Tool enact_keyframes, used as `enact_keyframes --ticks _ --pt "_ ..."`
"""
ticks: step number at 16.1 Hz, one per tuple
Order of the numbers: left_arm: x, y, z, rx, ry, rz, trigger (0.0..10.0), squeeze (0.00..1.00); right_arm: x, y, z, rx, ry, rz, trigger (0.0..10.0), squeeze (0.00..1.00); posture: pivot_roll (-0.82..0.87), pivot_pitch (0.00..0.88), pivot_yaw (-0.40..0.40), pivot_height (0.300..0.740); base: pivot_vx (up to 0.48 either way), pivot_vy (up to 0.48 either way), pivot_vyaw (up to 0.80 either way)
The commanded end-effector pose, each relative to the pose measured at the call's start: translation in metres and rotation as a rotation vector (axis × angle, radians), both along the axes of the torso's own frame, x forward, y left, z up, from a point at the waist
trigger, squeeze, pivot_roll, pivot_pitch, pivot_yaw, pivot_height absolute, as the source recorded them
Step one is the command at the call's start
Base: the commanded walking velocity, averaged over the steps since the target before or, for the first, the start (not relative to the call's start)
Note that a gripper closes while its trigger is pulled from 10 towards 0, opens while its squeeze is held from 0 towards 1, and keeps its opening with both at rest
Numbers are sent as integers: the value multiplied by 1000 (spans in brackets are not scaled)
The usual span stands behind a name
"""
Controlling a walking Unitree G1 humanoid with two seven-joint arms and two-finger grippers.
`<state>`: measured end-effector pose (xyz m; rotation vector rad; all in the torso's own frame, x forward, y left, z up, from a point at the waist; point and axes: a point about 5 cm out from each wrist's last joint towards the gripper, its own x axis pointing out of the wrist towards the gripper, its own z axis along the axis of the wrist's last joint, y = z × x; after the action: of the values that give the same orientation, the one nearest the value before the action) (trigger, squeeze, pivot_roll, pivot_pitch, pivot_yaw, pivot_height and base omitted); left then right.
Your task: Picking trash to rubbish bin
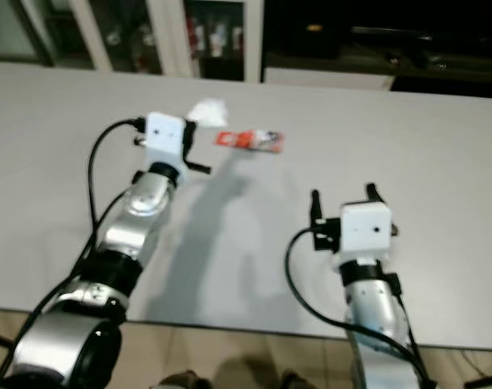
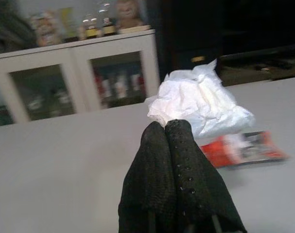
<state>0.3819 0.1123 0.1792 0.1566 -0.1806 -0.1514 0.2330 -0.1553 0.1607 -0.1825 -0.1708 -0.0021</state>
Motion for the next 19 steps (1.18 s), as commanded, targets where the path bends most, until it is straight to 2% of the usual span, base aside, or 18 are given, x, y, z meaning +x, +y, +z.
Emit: enact_keyframes --ticks 1,5,9,17,19 --pt "1 -4 3 -4 -5 -17 10000 0 -1 -3 -1 -5 0 -17 10000 0 63 90 16 740 0 480 0" --pt "5 -5 6 -2 -11 -13 10000 0 -1 -2 0 -6 -9 -22 10000 0 59 89 20 740 0 480 0" --pt "13 6 15 -6 -13 31 10000 0 0 2 0 -5 -17 -19 10000 0 61 90 21 740 0 480 0" --pt "17 8 17 5 -11 37 10000 0 2 5 1 4 -28 -35 10000 0 65 101 37 740 0 480 0" --pt "17 6 15 31 -11 38 10000 0 2 5 1 3 -24 -39 10000 0 65 103 34 740 0 0 -419"
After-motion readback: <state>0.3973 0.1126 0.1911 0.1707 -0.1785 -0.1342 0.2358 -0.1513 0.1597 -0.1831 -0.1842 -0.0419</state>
